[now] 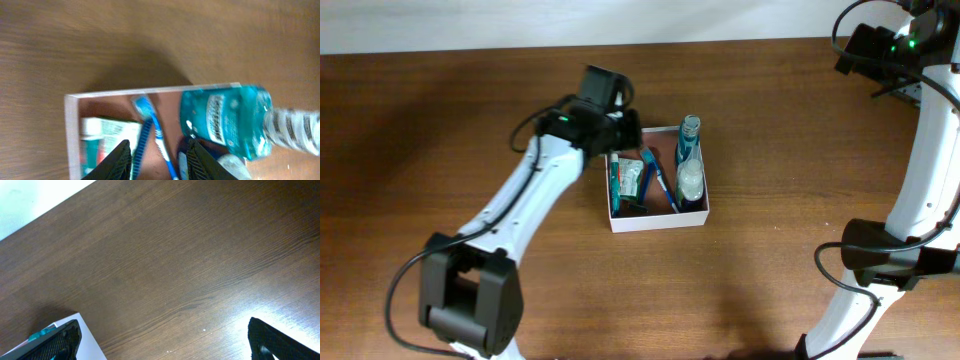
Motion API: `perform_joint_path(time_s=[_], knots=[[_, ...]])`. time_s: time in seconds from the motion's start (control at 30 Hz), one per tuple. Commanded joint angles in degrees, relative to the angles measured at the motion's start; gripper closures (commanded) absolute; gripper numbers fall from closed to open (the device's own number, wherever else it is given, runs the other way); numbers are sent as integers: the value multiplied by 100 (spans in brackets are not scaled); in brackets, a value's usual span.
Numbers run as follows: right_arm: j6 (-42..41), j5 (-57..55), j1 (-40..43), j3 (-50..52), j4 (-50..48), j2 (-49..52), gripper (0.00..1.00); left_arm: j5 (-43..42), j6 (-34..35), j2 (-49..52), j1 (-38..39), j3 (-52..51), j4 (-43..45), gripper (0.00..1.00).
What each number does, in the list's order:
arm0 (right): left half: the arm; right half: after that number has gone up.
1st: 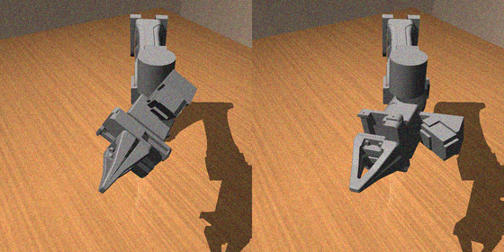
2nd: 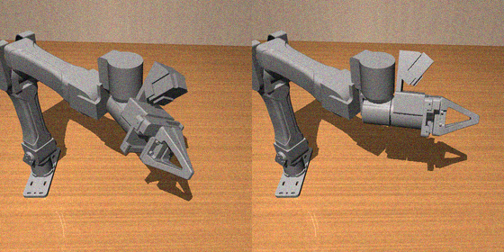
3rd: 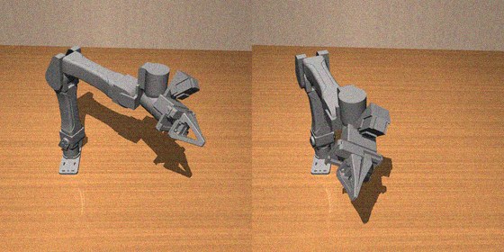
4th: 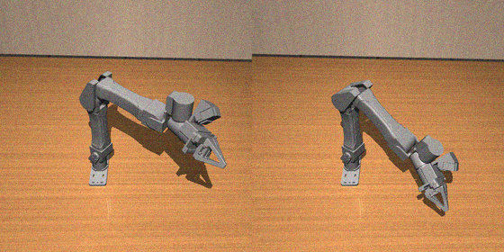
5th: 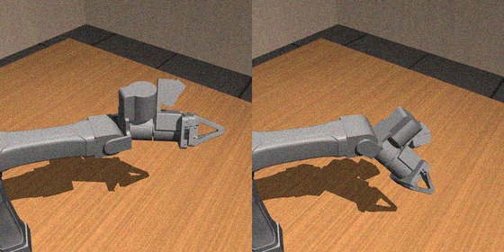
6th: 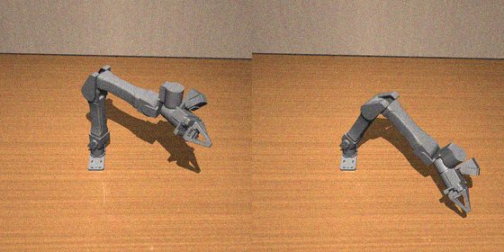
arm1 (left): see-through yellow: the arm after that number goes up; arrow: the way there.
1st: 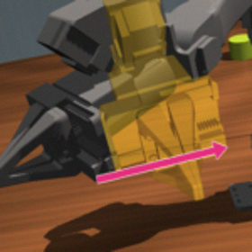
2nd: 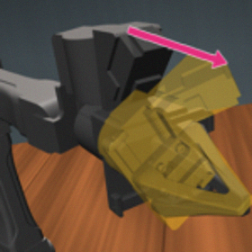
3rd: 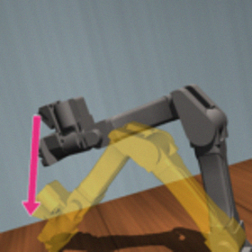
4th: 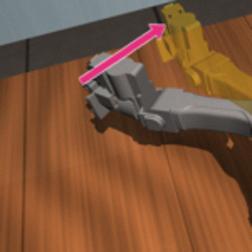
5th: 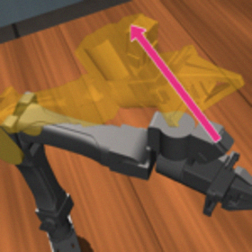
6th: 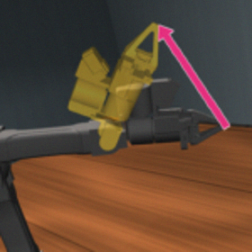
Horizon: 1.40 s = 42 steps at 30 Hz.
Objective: Pack container
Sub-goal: 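Open the left gripper to drop the tube and withdraw left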
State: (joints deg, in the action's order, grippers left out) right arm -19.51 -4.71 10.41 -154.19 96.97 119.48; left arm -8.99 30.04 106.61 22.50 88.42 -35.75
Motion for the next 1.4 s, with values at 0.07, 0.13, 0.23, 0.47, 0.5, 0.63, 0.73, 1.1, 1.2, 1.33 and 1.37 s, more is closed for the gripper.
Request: perform_joint_path(time_s=[0.07,0.13,0.23,0.47,0.5,0.63,0.73,1.1,1.2,1.33,1.37], knots=[[-24,-48,15,-11,35,-83,1,195,-9,-256,-841,98,-243,64],[-24,-48,15,-11,35,-83,2,243,-11,-256,-1202,98,-409,64],[-24,-48,15,-11,35,-83,2,442,-11,-256,-1585,98,-588,63],[-24,-48,15,-11,35,-83,2,538,-9,-256,-2267,98,-896,1],[-24,-48,15,-11,35,-83,2,538,-9,-256,-2326,98,-955,1],[-24,-48,15,-11,35,-83,1,540,-9,-256,-2452,98,-1023,1],[-24,-48,15,-11,33,-83,2,540,-9,-256,-2455,98,-1021,1],[-24,-48,15,-11,35,-83,1,540,-9,-256,-2455,98,-1021,1],[-24,-48,15,-11,33,-83,1,540,-9,-256,-2455,98,-1023,1],[-24,-48,15,-11,35,-83,2,540,-9,-256,-2455,98,-1023,1],[-24,-48,15,-11,35,-83,2,540,-9,-256,-2455,98,-1021,1]])
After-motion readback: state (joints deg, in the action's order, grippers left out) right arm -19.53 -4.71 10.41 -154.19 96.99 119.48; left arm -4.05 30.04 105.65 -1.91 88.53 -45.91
